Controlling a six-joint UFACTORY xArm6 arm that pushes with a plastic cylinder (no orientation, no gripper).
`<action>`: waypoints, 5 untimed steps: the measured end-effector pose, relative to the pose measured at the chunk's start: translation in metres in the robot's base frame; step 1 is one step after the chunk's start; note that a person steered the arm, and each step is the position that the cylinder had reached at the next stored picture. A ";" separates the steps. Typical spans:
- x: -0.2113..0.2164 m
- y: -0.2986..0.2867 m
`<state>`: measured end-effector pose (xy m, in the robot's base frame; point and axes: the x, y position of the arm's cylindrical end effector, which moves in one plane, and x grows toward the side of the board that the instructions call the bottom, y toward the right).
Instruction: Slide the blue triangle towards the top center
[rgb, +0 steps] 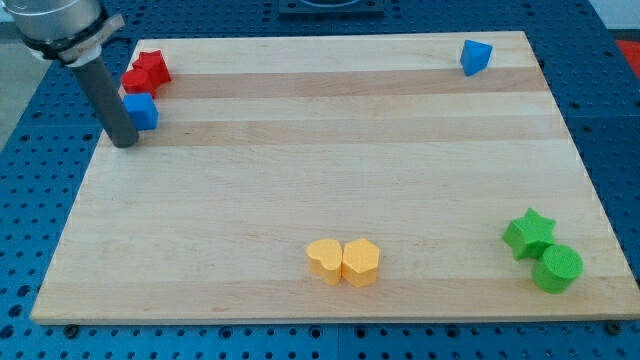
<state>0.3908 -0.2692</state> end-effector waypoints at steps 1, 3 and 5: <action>-0.022 0.000; -0.002 0.010; -0.009 0.225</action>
<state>0.3821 -0.0443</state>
